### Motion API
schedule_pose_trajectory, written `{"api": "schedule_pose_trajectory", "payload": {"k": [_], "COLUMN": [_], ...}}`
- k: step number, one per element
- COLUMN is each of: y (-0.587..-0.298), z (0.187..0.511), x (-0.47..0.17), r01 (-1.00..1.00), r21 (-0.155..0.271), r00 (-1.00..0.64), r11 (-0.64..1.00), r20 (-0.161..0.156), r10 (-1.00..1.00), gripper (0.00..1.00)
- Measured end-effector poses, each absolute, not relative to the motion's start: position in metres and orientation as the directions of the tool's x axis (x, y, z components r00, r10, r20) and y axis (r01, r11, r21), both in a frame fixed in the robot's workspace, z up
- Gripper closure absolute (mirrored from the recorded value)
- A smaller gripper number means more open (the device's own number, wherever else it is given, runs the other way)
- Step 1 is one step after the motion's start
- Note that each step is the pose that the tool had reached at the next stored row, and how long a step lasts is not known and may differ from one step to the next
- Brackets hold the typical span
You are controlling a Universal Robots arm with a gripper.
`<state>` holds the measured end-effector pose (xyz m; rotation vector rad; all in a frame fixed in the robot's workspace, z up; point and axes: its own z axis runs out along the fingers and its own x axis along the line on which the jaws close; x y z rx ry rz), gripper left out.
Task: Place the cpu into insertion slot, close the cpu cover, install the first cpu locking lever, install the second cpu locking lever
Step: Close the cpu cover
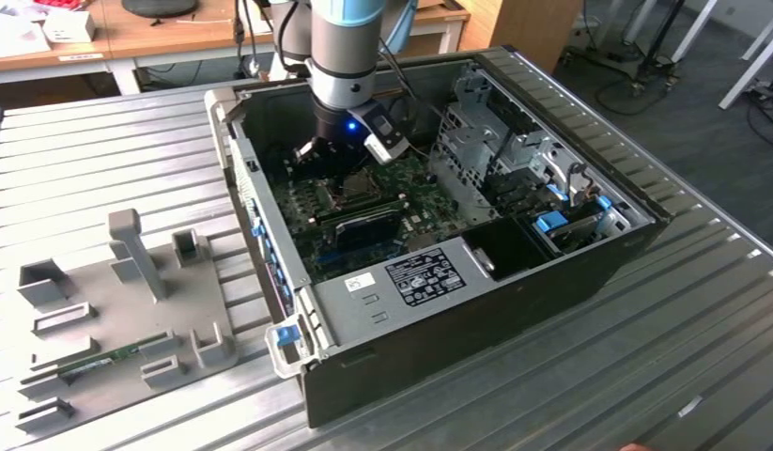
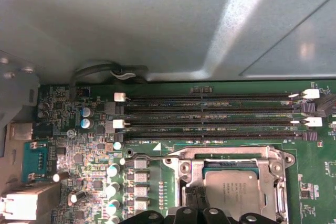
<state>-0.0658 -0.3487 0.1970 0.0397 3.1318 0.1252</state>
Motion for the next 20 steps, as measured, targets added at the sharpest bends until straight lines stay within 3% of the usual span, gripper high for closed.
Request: {"api": "schedule_pose_trajectory", "payload": {"k": [20], "y": [-0.3486], "z": [0.2039], "x": [-0.0657], "r01": [0.025], "r21": [0.080], "r00": [-1.000], "r11": [0.996], "r20": [-0.006], "r10": [0.026], "gripper": [0.90]}}
